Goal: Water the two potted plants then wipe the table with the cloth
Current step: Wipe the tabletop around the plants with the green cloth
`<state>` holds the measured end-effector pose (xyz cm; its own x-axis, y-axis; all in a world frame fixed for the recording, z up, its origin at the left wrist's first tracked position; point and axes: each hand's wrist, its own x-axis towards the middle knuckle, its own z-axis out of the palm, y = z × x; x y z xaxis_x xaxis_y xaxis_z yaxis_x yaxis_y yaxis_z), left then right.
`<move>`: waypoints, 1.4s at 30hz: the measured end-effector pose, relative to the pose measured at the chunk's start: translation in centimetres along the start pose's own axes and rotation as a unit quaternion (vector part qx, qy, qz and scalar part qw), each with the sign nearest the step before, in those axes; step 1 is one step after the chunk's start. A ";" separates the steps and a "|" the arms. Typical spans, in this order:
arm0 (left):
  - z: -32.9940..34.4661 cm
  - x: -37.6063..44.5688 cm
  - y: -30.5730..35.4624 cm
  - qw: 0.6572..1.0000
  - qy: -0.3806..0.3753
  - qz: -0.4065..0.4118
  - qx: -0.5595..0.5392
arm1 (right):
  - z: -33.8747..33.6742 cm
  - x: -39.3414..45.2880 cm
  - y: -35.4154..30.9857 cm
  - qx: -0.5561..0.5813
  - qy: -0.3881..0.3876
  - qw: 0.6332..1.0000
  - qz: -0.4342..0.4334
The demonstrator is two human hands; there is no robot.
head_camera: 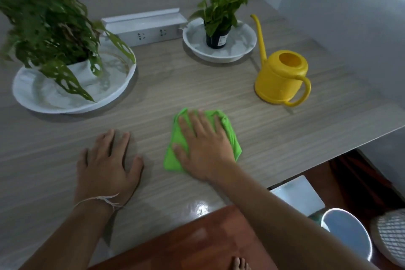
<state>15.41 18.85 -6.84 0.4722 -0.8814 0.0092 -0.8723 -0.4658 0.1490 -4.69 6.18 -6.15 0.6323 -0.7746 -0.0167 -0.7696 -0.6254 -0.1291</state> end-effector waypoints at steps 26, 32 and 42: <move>4.7 4.8 25.9 0.972 -0.018 0.233 -0.035 | -2.4 -8.3 20.6 -0.012 0.018 0.969 0.247; 5.0 7.9 29.7 0.972 -0.008 0.233 -0.024 | -2.7 -6.7 22.7 -0.017 0.024 0.974 0.226; 5.7 13.2 34.9 0.970 -0.028 0.239 -0.019 | -2.8 -4.3 24.6 0.012 0.041 0.973 0.229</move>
<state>-9.56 -9.50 -7.19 0.0057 -0.9994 0.0328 -0.9840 0.0002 0.1781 -26.56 -6.13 -6.43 0.2142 -0.9768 0.0008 -0.9656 -0.2119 -0.1506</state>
